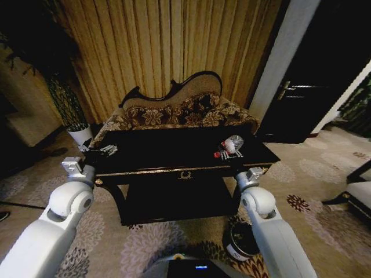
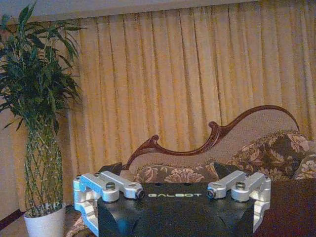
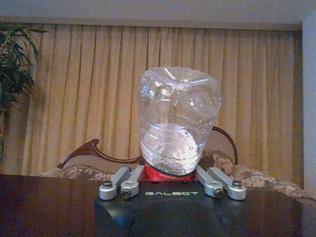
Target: Move to the front of the table and place the trash on the table into the trash bin.
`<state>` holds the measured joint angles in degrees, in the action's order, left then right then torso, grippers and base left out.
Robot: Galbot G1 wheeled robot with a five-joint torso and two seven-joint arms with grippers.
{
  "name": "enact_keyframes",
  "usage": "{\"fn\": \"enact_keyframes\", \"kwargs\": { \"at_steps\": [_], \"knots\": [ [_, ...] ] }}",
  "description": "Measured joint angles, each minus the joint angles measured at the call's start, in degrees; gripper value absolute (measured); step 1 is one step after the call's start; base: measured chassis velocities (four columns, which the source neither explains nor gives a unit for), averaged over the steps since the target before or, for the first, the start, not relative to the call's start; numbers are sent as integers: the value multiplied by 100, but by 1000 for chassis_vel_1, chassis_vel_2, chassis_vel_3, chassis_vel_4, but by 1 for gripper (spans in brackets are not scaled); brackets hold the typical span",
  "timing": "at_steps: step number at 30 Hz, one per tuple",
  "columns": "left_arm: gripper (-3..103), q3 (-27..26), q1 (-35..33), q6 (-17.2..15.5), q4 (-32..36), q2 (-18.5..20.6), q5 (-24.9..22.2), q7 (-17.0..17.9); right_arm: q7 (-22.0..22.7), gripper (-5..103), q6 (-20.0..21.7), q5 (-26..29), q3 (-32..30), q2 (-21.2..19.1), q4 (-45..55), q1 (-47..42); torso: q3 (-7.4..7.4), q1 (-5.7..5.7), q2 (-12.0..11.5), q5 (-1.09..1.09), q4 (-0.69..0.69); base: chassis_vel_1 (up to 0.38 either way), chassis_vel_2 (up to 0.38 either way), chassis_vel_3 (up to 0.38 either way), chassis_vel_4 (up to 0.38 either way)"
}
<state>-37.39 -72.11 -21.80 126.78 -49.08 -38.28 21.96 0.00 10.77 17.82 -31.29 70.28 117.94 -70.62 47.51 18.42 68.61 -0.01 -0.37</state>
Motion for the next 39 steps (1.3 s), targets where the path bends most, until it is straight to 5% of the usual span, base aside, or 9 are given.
{"fn": "enact_keyframes", "kwargs": {
  "at_steps": [39],
  "knots": [
    [100,-46,-121,-1,50,14,6,0,0,27,-98,-137,-139,101,-85,-125,0,0,0,0,0,121,-122,-116,121]
  ]
}}
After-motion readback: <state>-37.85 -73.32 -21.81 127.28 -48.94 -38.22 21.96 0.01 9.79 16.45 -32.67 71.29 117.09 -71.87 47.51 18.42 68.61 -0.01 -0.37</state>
